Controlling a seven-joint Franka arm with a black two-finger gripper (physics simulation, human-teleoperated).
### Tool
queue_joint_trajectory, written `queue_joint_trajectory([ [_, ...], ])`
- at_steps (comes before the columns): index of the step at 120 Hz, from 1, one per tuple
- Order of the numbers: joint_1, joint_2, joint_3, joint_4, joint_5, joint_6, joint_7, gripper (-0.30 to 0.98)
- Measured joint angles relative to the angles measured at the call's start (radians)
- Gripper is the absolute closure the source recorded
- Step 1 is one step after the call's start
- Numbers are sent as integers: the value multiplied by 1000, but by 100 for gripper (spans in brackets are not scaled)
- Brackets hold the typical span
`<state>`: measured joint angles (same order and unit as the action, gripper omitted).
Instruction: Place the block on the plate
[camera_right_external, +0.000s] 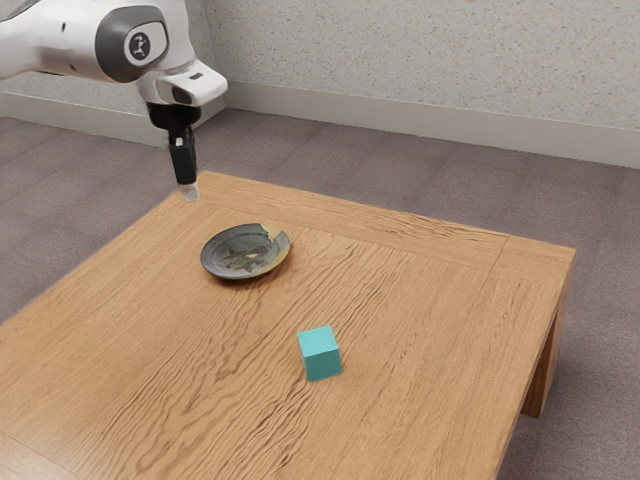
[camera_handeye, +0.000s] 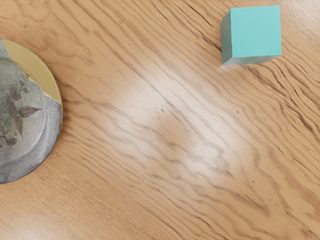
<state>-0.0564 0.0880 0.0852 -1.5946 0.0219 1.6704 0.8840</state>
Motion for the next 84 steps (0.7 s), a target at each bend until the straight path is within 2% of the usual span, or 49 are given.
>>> queue_joint_trajectory([
  [43, -18, 2, 0, -6, -3, -1, 4, 0],
  [57, -84, 0, -4, -70, -41, 8, -4, 0],
  [84, -118, 78, -70, -89, -68, 68, -71, 0],
])
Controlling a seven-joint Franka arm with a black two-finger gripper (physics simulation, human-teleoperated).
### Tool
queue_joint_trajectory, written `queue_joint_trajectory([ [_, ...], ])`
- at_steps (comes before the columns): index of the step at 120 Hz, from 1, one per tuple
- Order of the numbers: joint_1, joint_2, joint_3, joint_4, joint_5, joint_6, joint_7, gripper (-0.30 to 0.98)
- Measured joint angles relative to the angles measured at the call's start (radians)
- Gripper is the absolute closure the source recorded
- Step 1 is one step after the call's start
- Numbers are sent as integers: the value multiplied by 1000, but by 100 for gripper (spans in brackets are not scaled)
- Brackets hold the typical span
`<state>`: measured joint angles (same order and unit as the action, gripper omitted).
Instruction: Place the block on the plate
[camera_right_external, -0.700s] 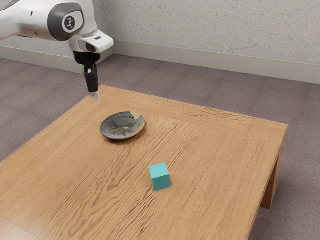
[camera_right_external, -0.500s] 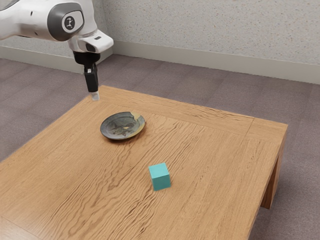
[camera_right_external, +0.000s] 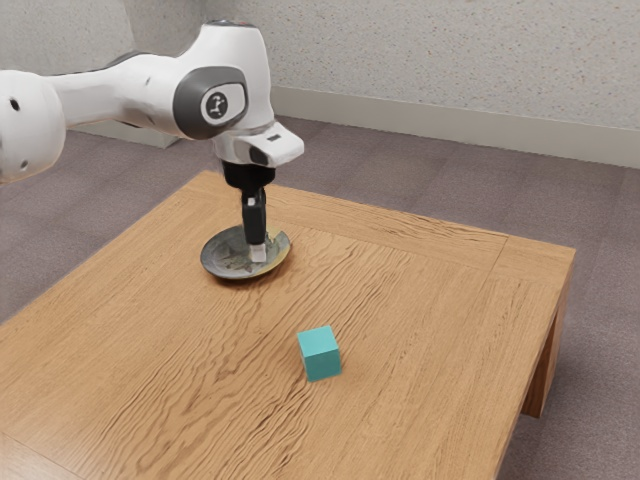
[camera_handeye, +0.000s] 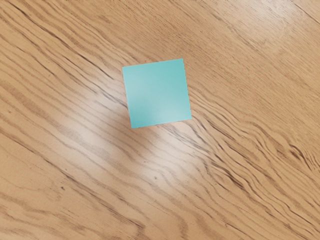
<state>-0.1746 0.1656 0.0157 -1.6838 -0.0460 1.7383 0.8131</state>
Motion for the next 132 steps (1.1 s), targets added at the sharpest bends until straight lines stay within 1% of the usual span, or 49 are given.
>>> queue_joint_trajectory([
  [25, -49, 18, -8, -118, -2, 139, -92, 0],
  [53, -81, 106, -8, -130, 0, 245, -190, 0],
  [73, -84, 145, -7, -177, -4, 333, -243, 0],
  [83, -98, 154, -8, -194, 40, 368, -264, 0],
  [91, -103, 159, -8, -217, 60, 402, -279, 0],
  [132, -103, 250, -8, -220, 46, 533, -334, 0],
])
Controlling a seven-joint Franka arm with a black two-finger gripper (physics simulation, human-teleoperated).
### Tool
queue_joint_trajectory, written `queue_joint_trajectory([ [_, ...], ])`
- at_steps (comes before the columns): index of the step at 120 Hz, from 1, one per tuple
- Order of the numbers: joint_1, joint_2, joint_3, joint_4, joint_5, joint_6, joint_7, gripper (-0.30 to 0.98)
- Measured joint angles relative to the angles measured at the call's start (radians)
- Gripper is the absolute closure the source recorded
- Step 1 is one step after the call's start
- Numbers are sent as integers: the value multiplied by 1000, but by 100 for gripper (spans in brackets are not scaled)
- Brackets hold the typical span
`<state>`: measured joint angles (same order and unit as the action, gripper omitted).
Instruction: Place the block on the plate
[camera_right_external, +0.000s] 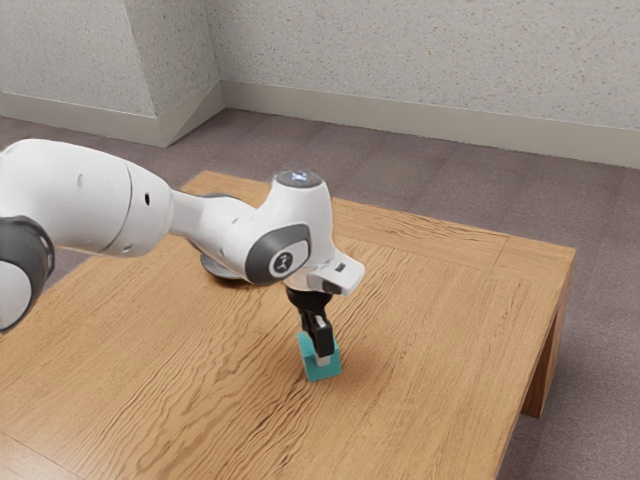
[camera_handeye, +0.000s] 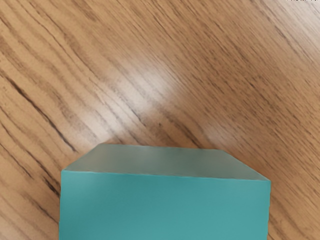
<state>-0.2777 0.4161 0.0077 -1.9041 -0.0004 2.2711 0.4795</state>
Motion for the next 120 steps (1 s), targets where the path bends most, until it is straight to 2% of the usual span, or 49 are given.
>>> queue_joint_trajectory([
  [27, -2, 40, 0, 0, -1, 37, -21, 1],
  [40, -3, 41, 0, 0, 0, 44, -28, 25],
  [49, -3, 39, 0, 1, 4, 46, -35, 31],
  [62, -3, 26, 0, 2, 7, 43, -43, 31],
  [89, 13, -99, 2, 6, 6, -23, -56, 30],
  [120, 135, -127, 7, 120, 6, -119, -60, 30],
])
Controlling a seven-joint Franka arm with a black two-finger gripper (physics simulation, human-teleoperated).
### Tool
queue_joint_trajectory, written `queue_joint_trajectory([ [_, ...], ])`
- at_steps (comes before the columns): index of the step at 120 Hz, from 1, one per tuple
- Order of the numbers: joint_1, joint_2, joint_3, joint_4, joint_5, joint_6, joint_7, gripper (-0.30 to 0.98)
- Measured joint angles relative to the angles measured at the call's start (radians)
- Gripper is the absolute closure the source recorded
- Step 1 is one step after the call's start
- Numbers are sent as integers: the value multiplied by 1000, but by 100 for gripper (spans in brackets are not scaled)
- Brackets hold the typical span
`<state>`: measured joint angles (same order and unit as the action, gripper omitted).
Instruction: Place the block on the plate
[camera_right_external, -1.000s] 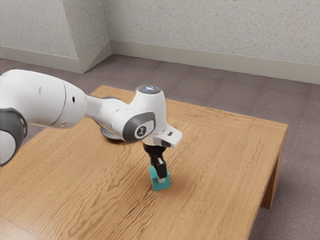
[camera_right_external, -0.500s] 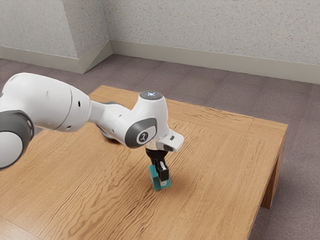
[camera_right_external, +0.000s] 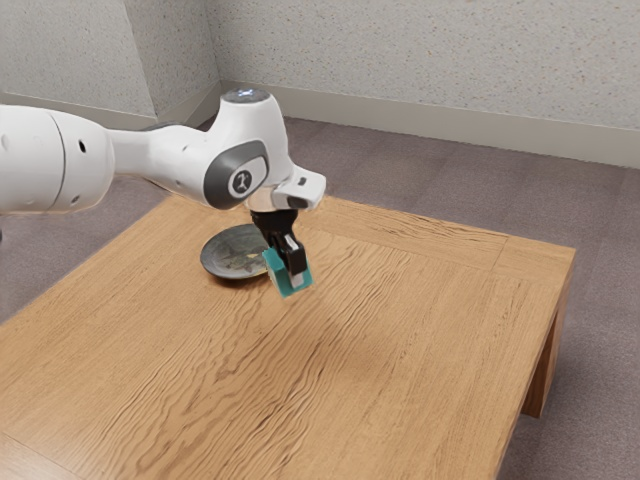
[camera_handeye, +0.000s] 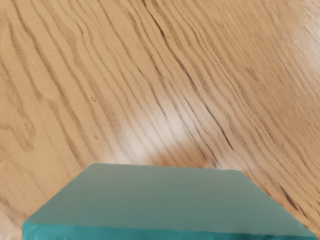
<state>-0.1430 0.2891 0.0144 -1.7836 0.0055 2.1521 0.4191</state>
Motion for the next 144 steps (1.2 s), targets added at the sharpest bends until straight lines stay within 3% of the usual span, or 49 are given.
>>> queue_joint_trajectory([
  [29, 121, 129, 1, 262, 2, -111, 5, 30],
  [92, 268, 590, 18, 796, -22, -214, 49, 30],
  [113, 272, 664, 17, 839, -38, -214, 64, 30],
  [144, 273, 643, 16, 831, -46, -217, 81, 9],
])
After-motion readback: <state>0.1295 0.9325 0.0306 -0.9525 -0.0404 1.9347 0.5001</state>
